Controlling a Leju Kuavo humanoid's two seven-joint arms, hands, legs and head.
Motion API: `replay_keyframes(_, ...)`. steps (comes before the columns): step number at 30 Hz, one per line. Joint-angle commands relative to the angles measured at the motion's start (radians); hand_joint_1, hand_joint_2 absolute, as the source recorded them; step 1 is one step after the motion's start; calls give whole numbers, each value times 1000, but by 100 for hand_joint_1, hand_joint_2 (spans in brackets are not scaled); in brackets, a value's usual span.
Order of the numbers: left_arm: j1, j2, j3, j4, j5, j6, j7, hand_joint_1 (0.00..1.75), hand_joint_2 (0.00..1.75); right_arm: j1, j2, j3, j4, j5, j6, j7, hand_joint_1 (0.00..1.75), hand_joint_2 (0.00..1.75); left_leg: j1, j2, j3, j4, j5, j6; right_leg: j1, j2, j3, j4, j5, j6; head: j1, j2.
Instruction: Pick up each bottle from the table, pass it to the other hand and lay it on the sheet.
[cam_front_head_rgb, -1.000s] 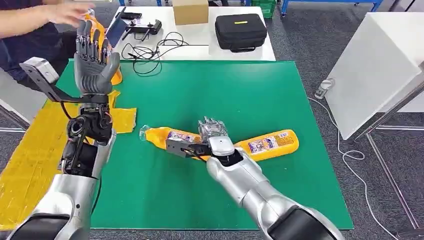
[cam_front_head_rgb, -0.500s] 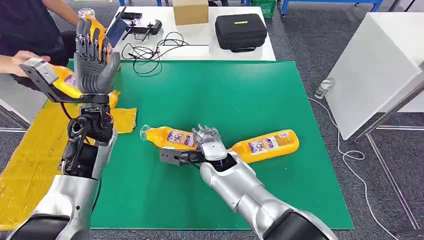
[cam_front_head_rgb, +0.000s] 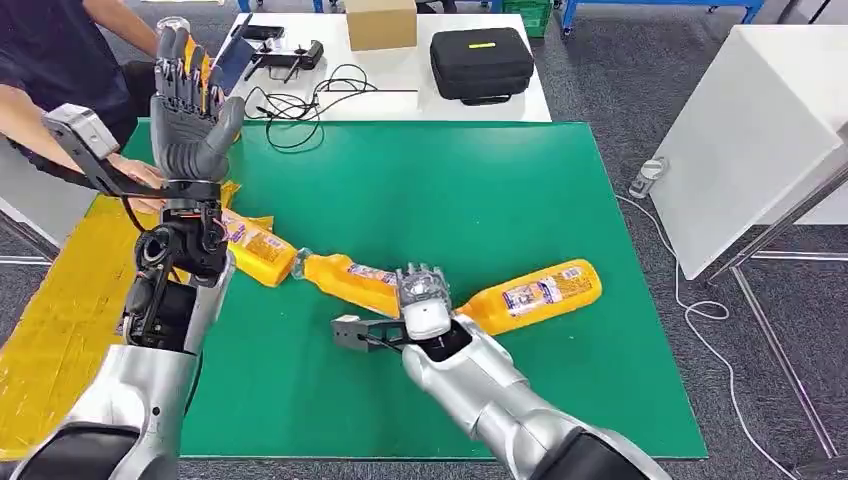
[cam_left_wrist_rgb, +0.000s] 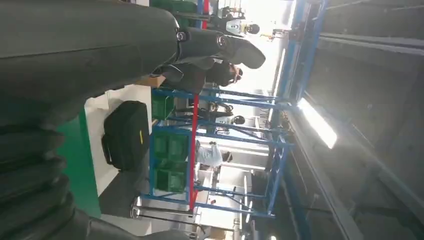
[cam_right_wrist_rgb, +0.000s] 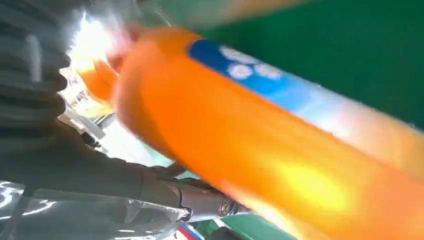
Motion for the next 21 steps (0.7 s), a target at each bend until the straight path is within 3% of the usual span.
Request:
replay_keyframes(1, -51, -1, -23, 40, 10, 2, 8, 0, 175, -25, -35, -17, 36, -10, 2, 31, 0, 175, 0, -2, 1, 0, -1, -1, 0, -3, 2, 0, -1, 1, 0, 0)
replay_keyframes(8, -48, 3, -32, 41, 16, -12, 17, 0, 175, -23, -52, -55, 30, -27, -23, 48, 0, 175, 0, -2, 2, 0, -1, -1, 0, -3, 3, 0, -2, 1, 0, 0)
replay_keyframes(9, -49, 2, -33, 42, 16, -13, 17, 0, 175, -24, -53, -62, 28, -31, -34, 45, 108, 175, 0, -2, 1, 0, -1, -1, 1, -3, 2, 0, -1, 1, 0, 0)
replay_keyframes(12, -49, 1, -34, 41, 16, -13, 17, 0, 175, -26, -54, -63, 28, -31, -32, 44, 108, 175, 0, -1, 0, 0, 0, -1, 0, -2, 1, 0, -1, 1, 0, 0)
replay_keyframes(13, -49, 1, -34, 41, 16, -13, 17, 0, 175, -26, -54, -63, 28, -31, -32, 44, 152, 175, 0, -2, 1, 1, -1, -1, 0, -3, 2, 0, -1, 1, 0, 0)
replay_keyframes(14, -49, 0, -34, 39, 17, -15, 18, 0, 175, -30, -54, -74, 24, -39, -48, 44, 175, 175, 0, -1, 1, 0, -1, -1, 0, -3, 2, 0, -1, 1, 0, 0)
replay_keyframes(21, -29, 11, -28, 18, 18, -19, 34, 0, 175, -93, -48, -161, -2, -74, -183, -3, 175, 175, 0, 0, 1, 1, -1, -1, 0, -1, 1, 2, -1, 1, 0, 0)
